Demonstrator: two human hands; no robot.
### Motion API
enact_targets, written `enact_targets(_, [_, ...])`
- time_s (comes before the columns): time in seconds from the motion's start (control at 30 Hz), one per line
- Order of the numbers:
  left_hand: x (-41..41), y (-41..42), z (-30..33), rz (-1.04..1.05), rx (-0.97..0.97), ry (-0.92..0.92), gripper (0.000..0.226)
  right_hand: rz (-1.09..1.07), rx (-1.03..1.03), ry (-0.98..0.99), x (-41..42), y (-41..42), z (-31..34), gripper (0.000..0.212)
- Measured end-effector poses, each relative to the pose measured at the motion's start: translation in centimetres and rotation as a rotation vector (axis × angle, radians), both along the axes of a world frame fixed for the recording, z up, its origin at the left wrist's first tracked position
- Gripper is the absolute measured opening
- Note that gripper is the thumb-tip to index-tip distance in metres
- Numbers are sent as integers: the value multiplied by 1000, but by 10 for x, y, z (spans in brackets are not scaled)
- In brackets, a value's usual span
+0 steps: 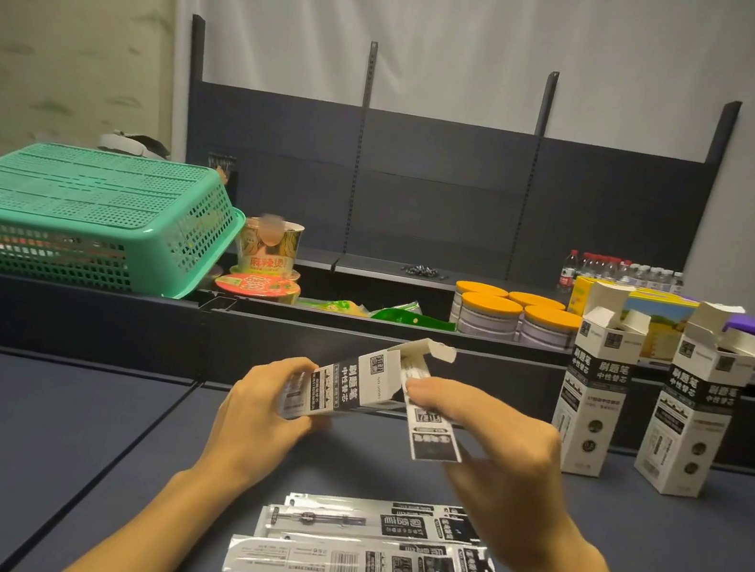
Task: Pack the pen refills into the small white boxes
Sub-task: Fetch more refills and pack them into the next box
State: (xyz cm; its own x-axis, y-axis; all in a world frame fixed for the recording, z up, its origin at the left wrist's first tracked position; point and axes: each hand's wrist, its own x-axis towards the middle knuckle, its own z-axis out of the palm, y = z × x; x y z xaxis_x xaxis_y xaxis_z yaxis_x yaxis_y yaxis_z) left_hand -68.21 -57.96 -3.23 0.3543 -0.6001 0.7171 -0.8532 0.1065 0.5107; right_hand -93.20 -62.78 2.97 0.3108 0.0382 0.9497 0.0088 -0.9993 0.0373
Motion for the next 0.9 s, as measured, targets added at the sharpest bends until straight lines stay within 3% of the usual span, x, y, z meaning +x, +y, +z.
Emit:
enact_targets(0.27, [-1,2,2,-5,5,7,54,119,183,-38,2,0,-2,25])
enact_targets(0.53, [0,1,0,-60,10,16,52,462,787,-256,-2,6,10,18])
enact_targets(0.63, [-1,1,1,-113,9,21,50,519,905,-330,-4,1,16,18])
enact_targets(0.8, [-8,2,3,-186,7,36,49,482,890,-212,0,0,10,18])
enact_targets(0.9, [-12,4,5,-213,0,47,49,351,640,-162,3,-1,6,13])
